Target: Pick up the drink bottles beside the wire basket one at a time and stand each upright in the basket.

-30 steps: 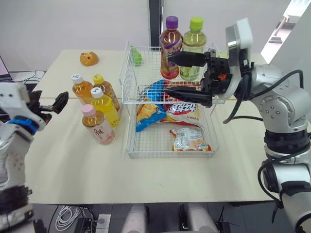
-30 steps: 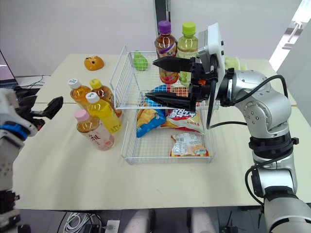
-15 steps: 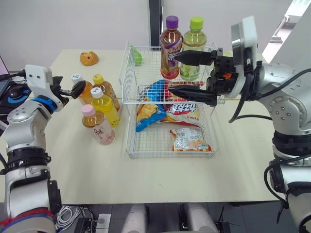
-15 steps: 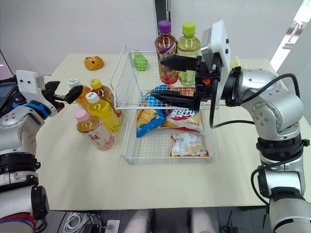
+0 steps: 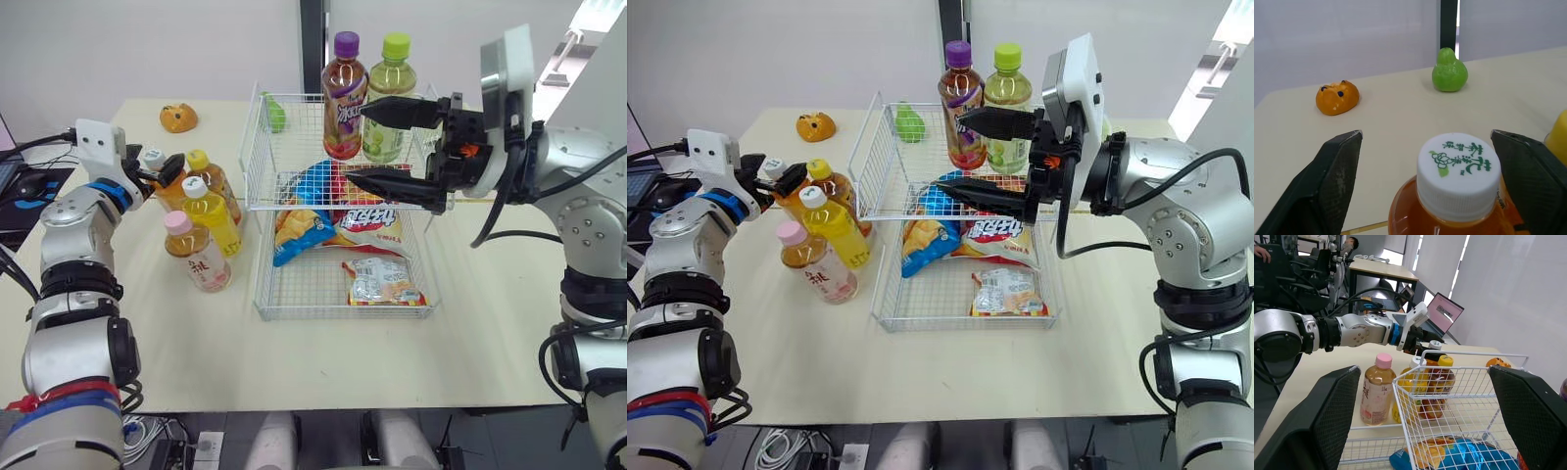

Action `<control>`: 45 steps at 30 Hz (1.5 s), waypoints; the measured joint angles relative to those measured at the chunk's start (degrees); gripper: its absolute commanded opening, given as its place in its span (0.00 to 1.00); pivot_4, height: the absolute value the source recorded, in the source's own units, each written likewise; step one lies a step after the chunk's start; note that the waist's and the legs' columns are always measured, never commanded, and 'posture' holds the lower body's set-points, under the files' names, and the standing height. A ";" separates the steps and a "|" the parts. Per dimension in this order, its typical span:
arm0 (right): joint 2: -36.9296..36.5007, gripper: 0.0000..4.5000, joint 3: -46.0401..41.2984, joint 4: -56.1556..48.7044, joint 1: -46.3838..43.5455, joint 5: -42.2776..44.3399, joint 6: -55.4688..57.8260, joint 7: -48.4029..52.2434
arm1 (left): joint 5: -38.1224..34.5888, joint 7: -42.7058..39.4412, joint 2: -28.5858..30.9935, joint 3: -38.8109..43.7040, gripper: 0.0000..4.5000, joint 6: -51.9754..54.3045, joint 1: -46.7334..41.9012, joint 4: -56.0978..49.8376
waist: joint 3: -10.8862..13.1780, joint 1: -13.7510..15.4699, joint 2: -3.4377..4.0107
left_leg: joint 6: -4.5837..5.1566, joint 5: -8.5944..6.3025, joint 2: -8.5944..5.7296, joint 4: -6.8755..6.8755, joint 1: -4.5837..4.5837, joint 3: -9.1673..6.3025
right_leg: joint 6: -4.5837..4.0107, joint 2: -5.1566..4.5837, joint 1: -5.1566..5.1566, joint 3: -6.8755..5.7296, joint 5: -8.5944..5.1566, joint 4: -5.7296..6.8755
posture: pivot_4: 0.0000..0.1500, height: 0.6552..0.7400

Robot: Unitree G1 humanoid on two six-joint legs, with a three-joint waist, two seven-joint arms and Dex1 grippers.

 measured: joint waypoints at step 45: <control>-0.70 1.00 -4.87 -2.48 5.89 -1.95 -4.91 -6.31 | -10.15 -29.55 16.70 -8.13 0.31 36.10 -28.80 -23.97 | 0.18 0.12 -0.14 | -0.01 0.01 0.01 0.07 -0.29 -0.03 | 0.10 0.08 -0.22 -0.04 -0.06 0.02 | 1.00 1.00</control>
